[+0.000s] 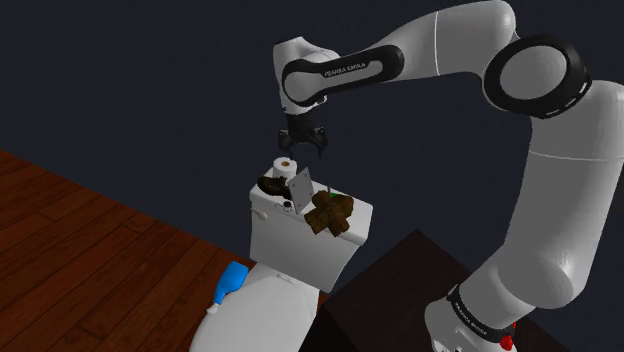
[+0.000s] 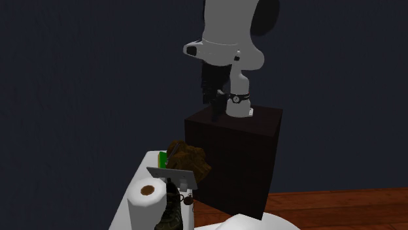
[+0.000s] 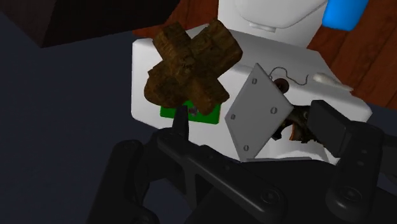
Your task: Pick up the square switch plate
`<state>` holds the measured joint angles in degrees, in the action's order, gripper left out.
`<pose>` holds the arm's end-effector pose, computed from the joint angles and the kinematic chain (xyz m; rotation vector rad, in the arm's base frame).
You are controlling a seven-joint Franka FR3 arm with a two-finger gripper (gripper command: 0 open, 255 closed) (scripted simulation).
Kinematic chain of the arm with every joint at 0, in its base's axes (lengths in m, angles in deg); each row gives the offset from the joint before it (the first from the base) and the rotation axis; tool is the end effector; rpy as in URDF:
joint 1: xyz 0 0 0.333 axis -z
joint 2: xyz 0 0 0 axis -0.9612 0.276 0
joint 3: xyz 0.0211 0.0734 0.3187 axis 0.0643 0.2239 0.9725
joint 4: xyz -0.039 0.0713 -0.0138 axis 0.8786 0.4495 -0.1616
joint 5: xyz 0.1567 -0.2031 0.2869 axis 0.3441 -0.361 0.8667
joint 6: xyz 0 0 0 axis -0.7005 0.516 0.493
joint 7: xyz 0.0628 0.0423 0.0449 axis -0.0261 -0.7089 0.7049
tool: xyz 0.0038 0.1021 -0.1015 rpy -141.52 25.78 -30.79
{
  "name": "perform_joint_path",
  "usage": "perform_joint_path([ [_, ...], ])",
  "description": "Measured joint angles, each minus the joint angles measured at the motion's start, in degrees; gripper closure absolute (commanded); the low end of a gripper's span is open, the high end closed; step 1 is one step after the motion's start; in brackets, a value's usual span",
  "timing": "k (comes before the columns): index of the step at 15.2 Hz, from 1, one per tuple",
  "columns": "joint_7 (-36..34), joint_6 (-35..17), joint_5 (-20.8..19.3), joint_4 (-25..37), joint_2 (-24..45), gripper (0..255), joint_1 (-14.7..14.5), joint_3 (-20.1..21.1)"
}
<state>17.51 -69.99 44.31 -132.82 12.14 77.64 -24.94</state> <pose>0.6135 0.1089 0.3242 2.6040 -1.0851 -0.1842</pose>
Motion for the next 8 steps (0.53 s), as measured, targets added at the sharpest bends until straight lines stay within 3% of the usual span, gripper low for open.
perform_joint_path([
  [8, -9.3, 6.1, 0.1, 21.6, 20.6, 0, -2.6, -4.9],
])
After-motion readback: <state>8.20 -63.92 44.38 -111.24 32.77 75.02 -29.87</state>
